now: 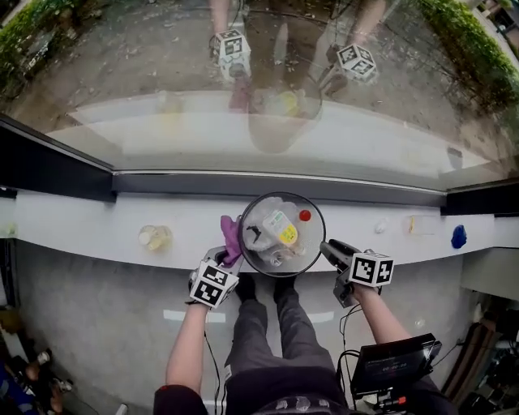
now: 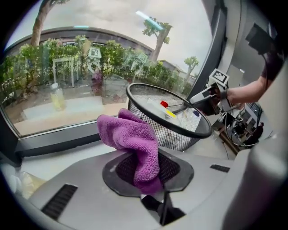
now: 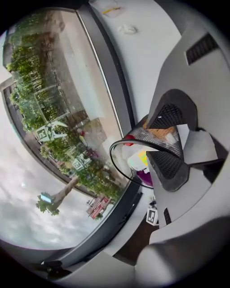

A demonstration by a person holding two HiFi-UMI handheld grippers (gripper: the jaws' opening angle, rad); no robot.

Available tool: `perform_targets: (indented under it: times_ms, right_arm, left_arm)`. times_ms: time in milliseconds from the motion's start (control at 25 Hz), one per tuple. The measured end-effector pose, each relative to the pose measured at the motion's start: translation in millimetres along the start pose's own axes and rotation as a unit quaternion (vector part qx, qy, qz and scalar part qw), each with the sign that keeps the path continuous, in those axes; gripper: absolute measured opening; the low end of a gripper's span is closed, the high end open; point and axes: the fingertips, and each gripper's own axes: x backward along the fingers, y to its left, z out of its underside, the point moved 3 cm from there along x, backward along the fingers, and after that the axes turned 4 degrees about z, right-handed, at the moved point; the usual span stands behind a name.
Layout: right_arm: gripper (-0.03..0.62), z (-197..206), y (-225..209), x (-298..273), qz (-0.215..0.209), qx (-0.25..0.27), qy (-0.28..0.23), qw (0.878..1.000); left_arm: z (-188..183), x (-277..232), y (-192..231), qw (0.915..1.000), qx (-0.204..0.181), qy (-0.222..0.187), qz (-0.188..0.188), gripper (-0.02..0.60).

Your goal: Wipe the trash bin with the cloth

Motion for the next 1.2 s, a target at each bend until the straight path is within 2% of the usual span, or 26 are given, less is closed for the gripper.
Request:
perform_targets:
  times_ms: [80,120,160,240,280,360,480,560,640,760,880,1000,1040,1120,1200]
  right_arm:
    - [0.149,0,10,-9,-0.034,-0.022,0.009,0.999]
    - [0.095,1,16,-12,-0.050,-0.040,0.012,0.998]
    - [0.066,2,19,-14,-0.061,-0.066,0.012,0.996]
    - [0.057,8,16,-17,-0.078,-0.150,0.010,0.986]
    - [0.051,15,12,-16,-0.084,-0.205,0.008,0.975]
    - [0.049,30,8,-9,-0.081,-0.291,-0.008,0.953]
    - [0.049,45,15,-5,-0.050,-0.336,-0.042,0.940]
    - [0.049,59,20,-5,-0.045,-0.358,-0.043,0.932]
    - [0.049,70,22,-3,-0.037,-0.357,-0.033,0.933]
    - [0.043,71,23,-1,-0.024,-0.349,-0.032,0.936]
    - [0.043,73,26,-2,-0.028,-0.359,-0.033,0.932]
    - [0.043,83,35,-5,-0.044,-0.379,-0.017,0.924]
    - [0.043,88,40,-7,-0.051,-0.377,-0.006,0.925]
    - [0.043,94,46,-10,-0.059,-0.345,0.009,0.937]
    - [0.046,91,46,-8,-0.051,-0.291,0.012,0.955]
  left_arm:
    - [-6,6,7,0.9999,-0.008,-0.003,-0.008,0.063]
    - [-7,8,9,0.9998,-0.011,0.001,-0.014,0.063]
    - [-7,8,11,0.9997,-0.013,0.004,-0.019,0.063]
    - [-5,5,12,0.9996,-0.011,0.008,-0.025,0.063]
    - [-2,4,9,0.9996,-0.006,0.009,-0.026,0.063]
    - [2,3,3,0.9997,0.004,0.003,-0.025,0.063]
    - [4,10,-3,0.9995,0.017,-0.013,-0.022,0.063]
    - [10,13,-12,0.9994,0.010,-0.013,-0.030,0.063]
    - [16,13,-24,0.9994,0.003,-0.010,-0.034,0.063]
    - [26,6,-42,0.9999,-0.001,0.001,-0.015,0.063]
    - [35,0,-63,0.9998,-0.011,0.015,0.009,0.063]
    - [38,-9,-84,0.9992,-0.003,0.017,0.035,0.063]
    - [39,-10,-89,0.9992,0.002,0.018,0.035,0.063]
    - [40,-13,-92,0.9994,0.017,0.017,0.026,0.063]
    - [40,-15,-91,0.9990,0.033,0.007,0.029,0.063]
